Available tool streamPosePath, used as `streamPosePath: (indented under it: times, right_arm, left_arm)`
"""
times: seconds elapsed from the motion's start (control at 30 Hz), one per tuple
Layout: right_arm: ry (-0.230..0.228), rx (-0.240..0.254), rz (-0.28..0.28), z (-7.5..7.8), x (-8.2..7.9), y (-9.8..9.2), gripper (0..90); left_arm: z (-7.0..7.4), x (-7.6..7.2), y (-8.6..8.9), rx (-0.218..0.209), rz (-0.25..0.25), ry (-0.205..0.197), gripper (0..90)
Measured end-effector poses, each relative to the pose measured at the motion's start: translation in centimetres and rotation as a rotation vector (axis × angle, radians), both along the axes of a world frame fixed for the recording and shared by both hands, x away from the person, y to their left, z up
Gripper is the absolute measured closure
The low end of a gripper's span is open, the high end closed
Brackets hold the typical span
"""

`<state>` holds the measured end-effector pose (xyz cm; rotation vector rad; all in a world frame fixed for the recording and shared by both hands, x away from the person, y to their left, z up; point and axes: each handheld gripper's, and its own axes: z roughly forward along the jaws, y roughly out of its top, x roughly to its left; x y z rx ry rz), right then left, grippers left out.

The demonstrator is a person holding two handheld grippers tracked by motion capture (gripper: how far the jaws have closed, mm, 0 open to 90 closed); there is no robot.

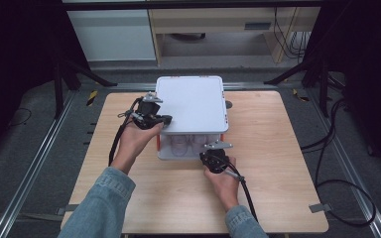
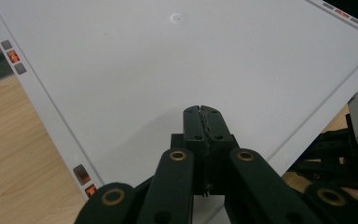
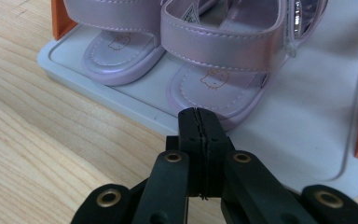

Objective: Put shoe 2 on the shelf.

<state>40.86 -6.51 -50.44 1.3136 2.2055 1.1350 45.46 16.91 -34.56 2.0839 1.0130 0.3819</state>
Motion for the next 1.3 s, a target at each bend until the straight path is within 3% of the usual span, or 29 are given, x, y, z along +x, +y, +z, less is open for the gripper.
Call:
streamPosePath:
  times: [0.3, 0.5, 0.63, 0.77, 0.87, 1.03, 1.3]
  right_arm:
    - [-0.015, 0.016, 0.002, 0.4, 0.1, 0.1, 88.2]
    - [-0.037, 0.021, 0.028, 1.3, -0.6, -0.1, 84.1]
    - [-0.046, 0.028, 0.037, 1.8, -1.0, -0.2, 79.7]
    - [-0.045, 0.027, 0.045, 2.3, -1.5, -0.4, 67.5]
    - [-0.047, 0.020, 0.057, 2.7, -1.9, -0.8, 53.8]
    - [-0.046, -0.012, 0.087, 2.8, -2.7, -2.4, 35.1]
    - [-0.030, -0.035, 0.023, 1.8, -3.0, -7.4, 19.8]
  left_arm:
    - [0.1, -0.1, -0.1, 0.011, 0.004, -0.014, 88.9]
    - [0.4, -1.0, 0.1, 0.004, 0.044, -0.078, 66.1]
    - [0.8, -1.5, 1.1, -0.015, 0.070, -0.100, 43.8]
    - [0.9, -2.1, 2.7, -0.045, 0.086, -0.105, 26.1]
    - [0.7, -3.2, 4.3, -0.066, 0.102, -0.134, 14.4]
    - [-1.0, -5.0, 7.4, -0.078, 0.124, -0.146, 6.4]
    - [-5.6, -5.9, 10.6, -0.021, 0.165, -0.091, 5.9]
